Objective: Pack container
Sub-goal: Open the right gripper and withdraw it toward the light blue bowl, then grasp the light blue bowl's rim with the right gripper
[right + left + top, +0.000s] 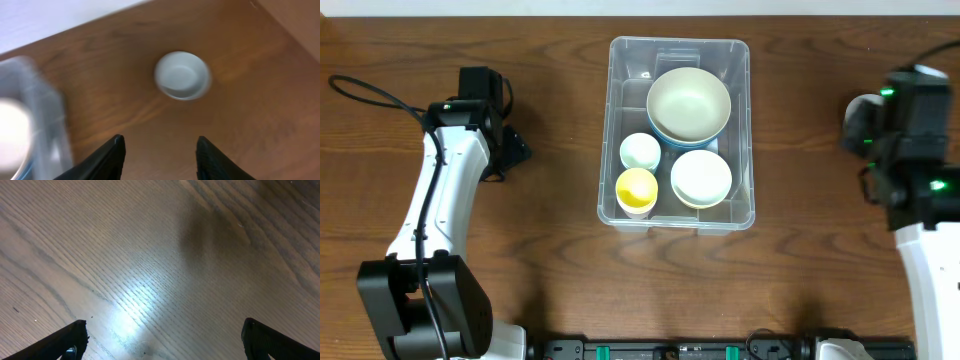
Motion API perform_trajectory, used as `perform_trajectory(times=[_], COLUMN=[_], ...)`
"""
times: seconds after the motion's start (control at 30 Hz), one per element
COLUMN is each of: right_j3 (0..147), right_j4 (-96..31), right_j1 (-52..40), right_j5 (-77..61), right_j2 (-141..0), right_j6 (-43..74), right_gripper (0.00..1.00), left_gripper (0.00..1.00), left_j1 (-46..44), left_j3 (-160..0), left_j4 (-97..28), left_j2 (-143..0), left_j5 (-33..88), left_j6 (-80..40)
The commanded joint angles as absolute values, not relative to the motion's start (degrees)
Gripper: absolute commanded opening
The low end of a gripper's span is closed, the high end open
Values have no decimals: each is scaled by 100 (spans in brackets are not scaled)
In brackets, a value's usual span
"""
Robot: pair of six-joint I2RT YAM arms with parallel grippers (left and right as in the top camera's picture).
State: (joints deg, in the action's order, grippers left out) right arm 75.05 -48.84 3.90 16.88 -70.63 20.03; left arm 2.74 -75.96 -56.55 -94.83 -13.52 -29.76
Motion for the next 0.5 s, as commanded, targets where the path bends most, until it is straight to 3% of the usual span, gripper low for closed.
perform_trajectory(times=[0.0, 0.2, 0.47], right_j3=[7481, 7478, 7478], right_j4=[-4906, -4748, -4198], right_j1=[1210, 2349, 2910], right_j5=[1162, 309, -355], right_j2=[-7271, -8014, -9380], right_j6=[2279, 2351, 2381], right_gripper=[48, 57, 63], left_gripper=[98, 98, 98], left_j1=[283, 283, 283], left_j3=[-7588, -7588, -7588], left_j4=[-5666, -5666, -5666], left_j2=[-9461, -9461, -9461], left_j5=[-1422, -1422, -1422], left_j6=[-2961, -2961, -2961])
